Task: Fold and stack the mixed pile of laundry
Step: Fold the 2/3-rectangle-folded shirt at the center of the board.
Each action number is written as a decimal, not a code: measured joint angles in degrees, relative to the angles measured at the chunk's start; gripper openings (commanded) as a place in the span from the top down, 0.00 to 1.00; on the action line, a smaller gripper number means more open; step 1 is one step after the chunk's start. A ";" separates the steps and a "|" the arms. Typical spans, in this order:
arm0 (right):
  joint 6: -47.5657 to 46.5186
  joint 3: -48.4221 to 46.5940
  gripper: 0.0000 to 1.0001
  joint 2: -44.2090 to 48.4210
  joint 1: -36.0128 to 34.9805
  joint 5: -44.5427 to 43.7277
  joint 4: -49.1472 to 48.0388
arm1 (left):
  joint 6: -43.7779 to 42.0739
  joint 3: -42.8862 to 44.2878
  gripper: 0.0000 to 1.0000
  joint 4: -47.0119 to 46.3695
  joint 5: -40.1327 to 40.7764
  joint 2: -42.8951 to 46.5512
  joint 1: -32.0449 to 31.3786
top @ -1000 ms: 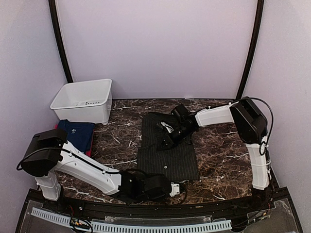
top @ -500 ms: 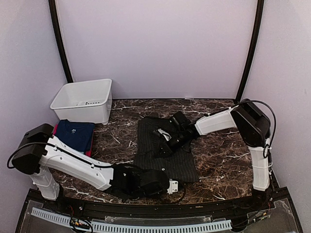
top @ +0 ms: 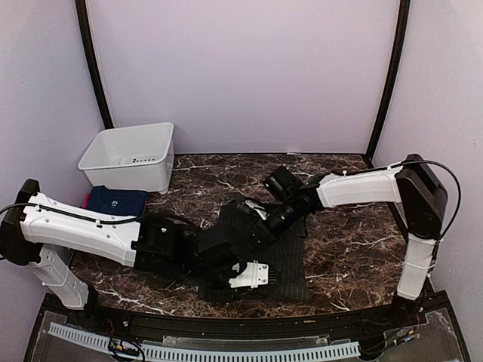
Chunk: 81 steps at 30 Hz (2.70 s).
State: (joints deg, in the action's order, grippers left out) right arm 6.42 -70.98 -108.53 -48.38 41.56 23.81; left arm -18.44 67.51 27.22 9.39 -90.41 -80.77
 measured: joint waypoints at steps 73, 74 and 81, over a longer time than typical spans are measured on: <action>-14.91 -31.45 0.79 -26.14 12.79 -3.58 9.03 | -21.77 22.62 0.96 5.70 -14.88 -22.45 25.03; -15.30 -31.41 0.79 -26.14 12.61 -3.63 9.07 | -22.05 22.91 0.96 5.84 -14.71 -22.84 25.27; -16.57 -30.99 0.81 -26.12 11.89 -2.80 8.94 | -24.63 25.20 0.93 5.95 -14.01 -23.28 27.54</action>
State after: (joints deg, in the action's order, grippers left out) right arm -10.15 -101.97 -134.65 -36.49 38.76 32.75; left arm -43.07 92.71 33.17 -4.62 -113.69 -53.23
